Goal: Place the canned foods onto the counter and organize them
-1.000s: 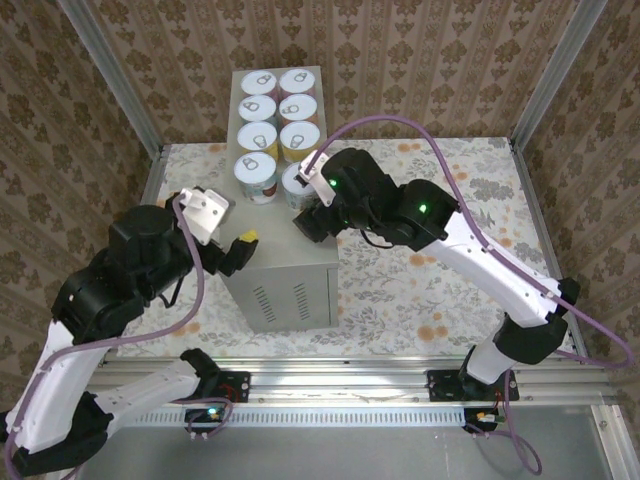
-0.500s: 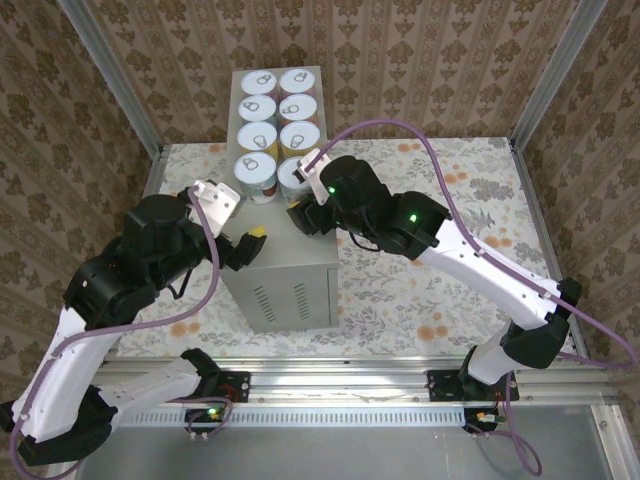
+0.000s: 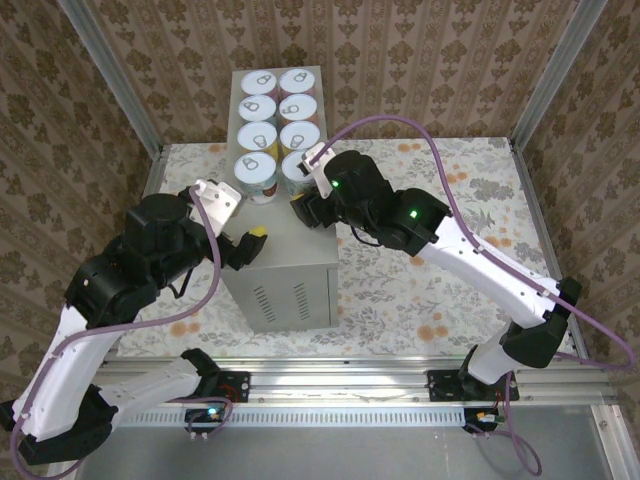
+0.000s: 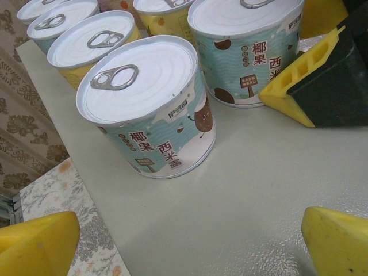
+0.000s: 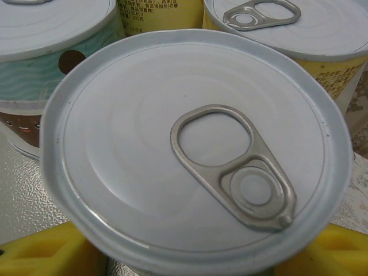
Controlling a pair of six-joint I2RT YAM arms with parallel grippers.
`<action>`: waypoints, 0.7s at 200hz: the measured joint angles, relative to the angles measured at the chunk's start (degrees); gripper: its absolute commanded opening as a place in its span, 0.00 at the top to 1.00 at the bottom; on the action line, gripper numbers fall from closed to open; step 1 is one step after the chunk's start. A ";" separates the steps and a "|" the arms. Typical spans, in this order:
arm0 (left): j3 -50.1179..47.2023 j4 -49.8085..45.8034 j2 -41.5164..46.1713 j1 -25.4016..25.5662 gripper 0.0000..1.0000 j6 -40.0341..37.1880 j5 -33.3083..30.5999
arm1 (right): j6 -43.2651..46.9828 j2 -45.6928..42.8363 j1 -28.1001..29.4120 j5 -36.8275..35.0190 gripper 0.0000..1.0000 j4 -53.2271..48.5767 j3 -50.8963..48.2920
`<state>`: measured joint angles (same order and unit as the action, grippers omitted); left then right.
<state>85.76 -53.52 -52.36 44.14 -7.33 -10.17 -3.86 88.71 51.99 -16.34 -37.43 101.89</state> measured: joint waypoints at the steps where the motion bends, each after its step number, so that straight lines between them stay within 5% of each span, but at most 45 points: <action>1: 0.00 0.00 -0.02 0.00 0.00 0.00 0.00 | 0.00 0.00 0.00 0.00 0.31 0.00 0.00; 140: 0.04 0.02 -0.31 0.00 0.00 0.00 0.00 | 0.26 0.44 -0.48 0.48 0.31 0.74 0.02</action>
<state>85.80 -53.49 -52.66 44.14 -7.33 -10.17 -3.60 89.14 51.51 -15.86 -36.69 101.91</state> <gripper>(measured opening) 0.999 0.692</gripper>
